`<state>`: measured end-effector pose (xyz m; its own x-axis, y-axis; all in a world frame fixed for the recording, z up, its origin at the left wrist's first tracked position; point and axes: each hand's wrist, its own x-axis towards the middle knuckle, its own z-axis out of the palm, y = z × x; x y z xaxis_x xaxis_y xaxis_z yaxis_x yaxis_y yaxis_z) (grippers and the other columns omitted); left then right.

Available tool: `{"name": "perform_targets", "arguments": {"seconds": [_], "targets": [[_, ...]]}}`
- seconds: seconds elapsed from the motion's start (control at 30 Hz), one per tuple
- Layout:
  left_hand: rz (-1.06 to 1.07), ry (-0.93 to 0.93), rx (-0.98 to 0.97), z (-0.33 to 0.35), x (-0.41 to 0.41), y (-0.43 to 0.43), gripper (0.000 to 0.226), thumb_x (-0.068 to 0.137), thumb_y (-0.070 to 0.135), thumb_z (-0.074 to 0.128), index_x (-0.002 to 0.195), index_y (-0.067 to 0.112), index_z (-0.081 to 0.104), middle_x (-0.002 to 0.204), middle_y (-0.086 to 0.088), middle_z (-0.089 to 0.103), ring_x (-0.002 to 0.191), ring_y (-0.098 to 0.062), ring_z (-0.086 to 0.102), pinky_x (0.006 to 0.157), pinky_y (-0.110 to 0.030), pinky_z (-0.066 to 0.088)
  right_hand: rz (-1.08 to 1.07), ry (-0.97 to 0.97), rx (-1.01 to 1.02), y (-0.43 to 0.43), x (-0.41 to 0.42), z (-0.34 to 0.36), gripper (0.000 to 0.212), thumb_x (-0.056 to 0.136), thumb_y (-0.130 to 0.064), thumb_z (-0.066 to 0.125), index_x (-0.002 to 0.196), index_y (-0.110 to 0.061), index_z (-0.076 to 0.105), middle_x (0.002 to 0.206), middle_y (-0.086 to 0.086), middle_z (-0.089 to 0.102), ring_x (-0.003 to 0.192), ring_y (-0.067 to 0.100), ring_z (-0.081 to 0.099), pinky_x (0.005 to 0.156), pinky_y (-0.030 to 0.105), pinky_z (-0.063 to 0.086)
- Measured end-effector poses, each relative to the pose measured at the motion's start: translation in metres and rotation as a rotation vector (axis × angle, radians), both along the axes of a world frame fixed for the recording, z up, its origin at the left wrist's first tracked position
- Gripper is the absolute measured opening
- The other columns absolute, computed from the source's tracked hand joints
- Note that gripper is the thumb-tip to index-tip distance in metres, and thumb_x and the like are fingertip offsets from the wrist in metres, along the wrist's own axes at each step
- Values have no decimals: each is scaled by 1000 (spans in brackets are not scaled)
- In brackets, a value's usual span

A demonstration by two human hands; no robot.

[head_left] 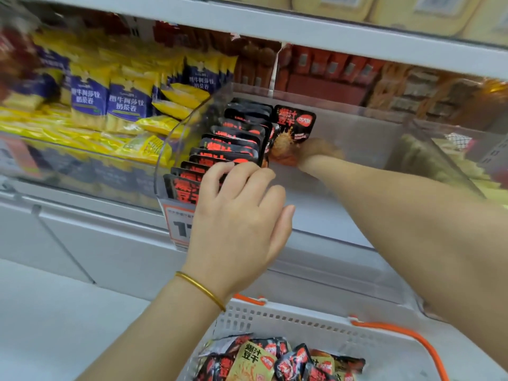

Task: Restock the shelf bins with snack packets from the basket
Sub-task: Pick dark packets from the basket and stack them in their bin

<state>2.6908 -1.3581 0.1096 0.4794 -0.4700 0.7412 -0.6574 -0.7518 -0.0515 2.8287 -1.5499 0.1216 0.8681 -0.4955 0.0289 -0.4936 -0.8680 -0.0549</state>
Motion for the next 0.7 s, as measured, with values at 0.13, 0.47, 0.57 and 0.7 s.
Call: {"name": "perform_targets", "arguments": {"seconds": [0.13,0.47,0.57,0.7], "targets": [[-36,-64,-31,4,-7,1,28,92,28,45,92,12,69,111,-4,66,107,-28,56,96,-43,32,132,-55,78,10,-38,46,14,93,-14,49,90,-7,62,85,8,64,78,26,64,70,30,47],[-162,76,1,-26,-90,-1,16,86,16,52,84,10,66,90,-5,65,83,-31,55,71,-40,35,507,159,399,27,-259,-12,28,88,-29,60,66,-12,61,60,1,68,50,10,61,57,24,52],[-141,336,137,-50,-108,-5,20,83,21,46,83,12,65,87,-5,63,83,-31,54,69,-39,37,502,531,375,18,-280,-122,15,87,-17,58,73,-13,60,82,12,70,72,22,61,69,30,48],[-147,552,255,-73,-116,-17,35,79,29,35,76,14,67,78,-3,63,81,-31,57,64,-36,44,546,754,444,12,-313,-218,20,90,-23,63,91,-3,65,95,14,67,88,30,62,71,33,46]]}}
